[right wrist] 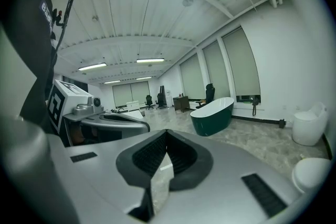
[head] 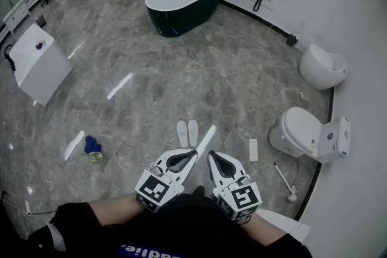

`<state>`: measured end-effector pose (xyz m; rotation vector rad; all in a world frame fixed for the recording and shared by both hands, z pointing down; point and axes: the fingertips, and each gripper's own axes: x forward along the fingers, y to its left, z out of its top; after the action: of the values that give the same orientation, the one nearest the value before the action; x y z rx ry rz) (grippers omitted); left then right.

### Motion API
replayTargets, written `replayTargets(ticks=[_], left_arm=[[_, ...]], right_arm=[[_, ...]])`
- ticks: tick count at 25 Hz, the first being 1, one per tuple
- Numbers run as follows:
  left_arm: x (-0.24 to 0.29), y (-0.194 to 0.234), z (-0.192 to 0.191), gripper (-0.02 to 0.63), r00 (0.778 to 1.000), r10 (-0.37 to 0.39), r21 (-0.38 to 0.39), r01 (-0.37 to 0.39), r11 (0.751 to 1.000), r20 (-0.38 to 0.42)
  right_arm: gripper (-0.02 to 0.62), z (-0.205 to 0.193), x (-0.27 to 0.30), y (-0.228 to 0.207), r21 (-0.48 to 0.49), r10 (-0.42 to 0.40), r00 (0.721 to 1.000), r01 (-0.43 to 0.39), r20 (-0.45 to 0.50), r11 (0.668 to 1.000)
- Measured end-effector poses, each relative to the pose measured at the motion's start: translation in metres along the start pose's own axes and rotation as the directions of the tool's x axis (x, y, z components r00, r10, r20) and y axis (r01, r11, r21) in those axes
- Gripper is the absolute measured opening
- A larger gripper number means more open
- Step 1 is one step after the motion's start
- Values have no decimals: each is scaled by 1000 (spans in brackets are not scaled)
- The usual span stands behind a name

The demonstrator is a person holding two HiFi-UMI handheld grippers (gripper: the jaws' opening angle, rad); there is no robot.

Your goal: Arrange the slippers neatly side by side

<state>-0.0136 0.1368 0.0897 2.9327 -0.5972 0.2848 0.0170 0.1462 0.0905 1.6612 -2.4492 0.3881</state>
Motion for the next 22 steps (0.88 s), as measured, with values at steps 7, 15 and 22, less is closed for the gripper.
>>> replayTargets(ticks=[7, 15, 22], left_arm=[[-8, 1, 0, 2, 1000, -27, 14, 27, 1000, 4], [-15, 3, 0, 2, 999, -36, 23, 36, 999, 0], [-20, 6, 0, 2, 1000, -23, 32, 23, 999, -3]], right_arm=[[-2, 1, 7, 21, -27, 16, 1000, -15, 23, 1000], [-2, 2, 7, 26, -12, -5, 1000, 5, 18, 1000], [-2, 3, 9, 29, -12, -5, 999, 5, 36, 1000]])
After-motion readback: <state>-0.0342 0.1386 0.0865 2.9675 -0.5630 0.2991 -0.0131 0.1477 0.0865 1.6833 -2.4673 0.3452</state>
